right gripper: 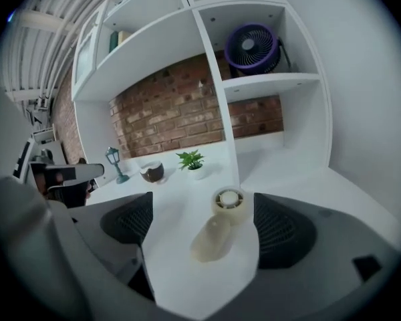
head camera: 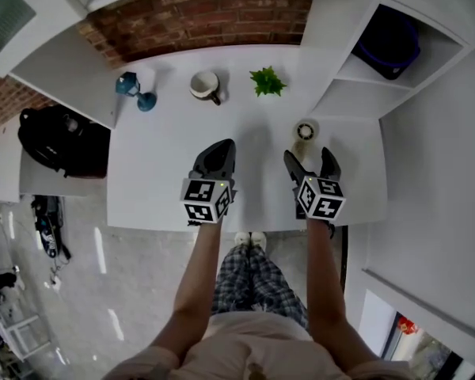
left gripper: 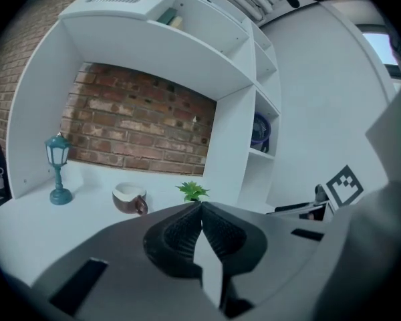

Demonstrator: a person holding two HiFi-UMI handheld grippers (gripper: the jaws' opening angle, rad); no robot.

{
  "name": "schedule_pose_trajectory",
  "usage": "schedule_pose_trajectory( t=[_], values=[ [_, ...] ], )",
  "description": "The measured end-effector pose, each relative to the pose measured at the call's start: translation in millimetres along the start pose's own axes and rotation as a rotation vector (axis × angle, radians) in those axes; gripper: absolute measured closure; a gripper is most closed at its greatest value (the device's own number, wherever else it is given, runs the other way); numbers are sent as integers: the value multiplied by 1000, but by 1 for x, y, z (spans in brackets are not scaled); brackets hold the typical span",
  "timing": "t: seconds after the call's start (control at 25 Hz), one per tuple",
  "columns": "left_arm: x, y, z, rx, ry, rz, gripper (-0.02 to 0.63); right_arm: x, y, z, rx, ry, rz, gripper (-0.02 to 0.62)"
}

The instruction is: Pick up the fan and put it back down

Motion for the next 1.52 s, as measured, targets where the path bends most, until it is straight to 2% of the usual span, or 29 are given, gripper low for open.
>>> schedule_pose_trajectory(
  t=[0.44, 0.64, 0.8, 0.96, 1.2, 1.52],
  values=[
    [16, -45, -6, -47, -12, -63, 578, 65, -45, -4, -18, -128, -217, 144],
    [15, -50, -9, -54, -3, -72, 578, 72, -58, -3, -51, -180, -291, 209],
    [13, -51, -11, -57, 2, -69, 578, 71, -60, -3, -97, -220, -306, 292],
    [12, -53, -10, -58, 4, -72, 578, 69, -59, -3, -100, -231, -313, 352],
    [9, -56, -9, -67, 12, -76, 578, 68, -58, 0, -82, -226, -308, 380],
    [0, -44, -11, -55, 28, -54, 578, 51, -45, 0, -32, -174, -212, 388]
  ],
)
Point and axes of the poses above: the fingertips, and each gripper's own axes: x forward along the fingers, z to its right, y out of its top, the point moved 6 cm from there along -x, backward along the fingers, and after that the axes turned 14 degrees about -y, right-handed, at the moved point
